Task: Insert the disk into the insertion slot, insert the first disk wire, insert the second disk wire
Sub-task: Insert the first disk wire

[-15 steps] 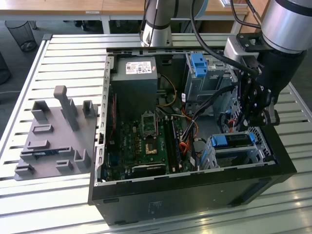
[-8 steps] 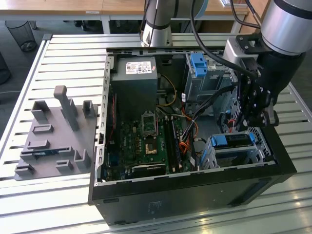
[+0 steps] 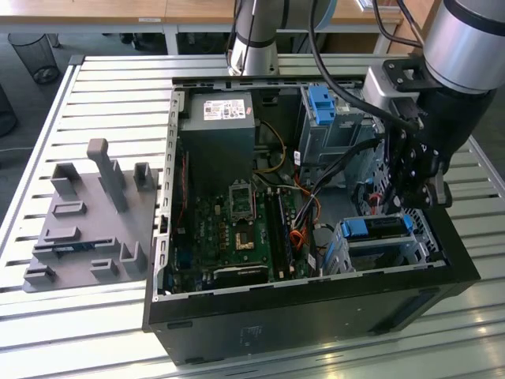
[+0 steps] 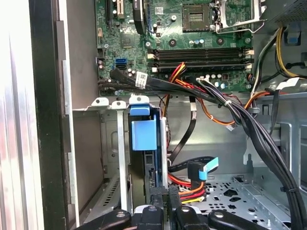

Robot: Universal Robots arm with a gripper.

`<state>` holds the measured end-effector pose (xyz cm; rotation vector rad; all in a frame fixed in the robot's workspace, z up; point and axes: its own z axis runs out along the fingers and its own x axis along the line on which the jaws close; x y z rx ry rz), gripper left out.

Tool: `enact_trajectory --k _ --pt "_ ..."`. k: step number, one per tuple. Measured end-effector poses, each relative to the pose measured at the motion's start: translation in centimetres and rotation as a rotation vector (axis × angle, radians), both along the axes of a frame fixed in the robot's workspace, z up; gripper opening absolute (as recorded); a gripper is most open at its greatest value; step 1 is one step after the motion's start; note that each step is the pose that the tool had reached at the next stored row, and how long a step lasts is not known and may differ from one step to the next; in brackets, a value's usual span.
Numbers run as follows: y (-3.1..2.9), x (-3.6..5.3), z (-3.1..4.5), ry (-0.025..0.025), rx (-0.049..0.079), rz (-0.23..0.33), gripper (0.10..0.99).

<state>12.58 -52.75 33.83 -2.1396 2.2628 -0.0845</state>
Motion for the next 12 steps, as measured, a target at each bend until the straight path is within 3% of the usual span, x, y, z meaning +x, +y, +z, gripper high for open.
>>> enact_trajectory --k 4,12 --pt "-0.35 0.00 -0.03 -0.0040 0.000 0.001 0.169" --pt "-0.55 -0.07 -0.13 -0.0054 0.000 0.018 0.169"
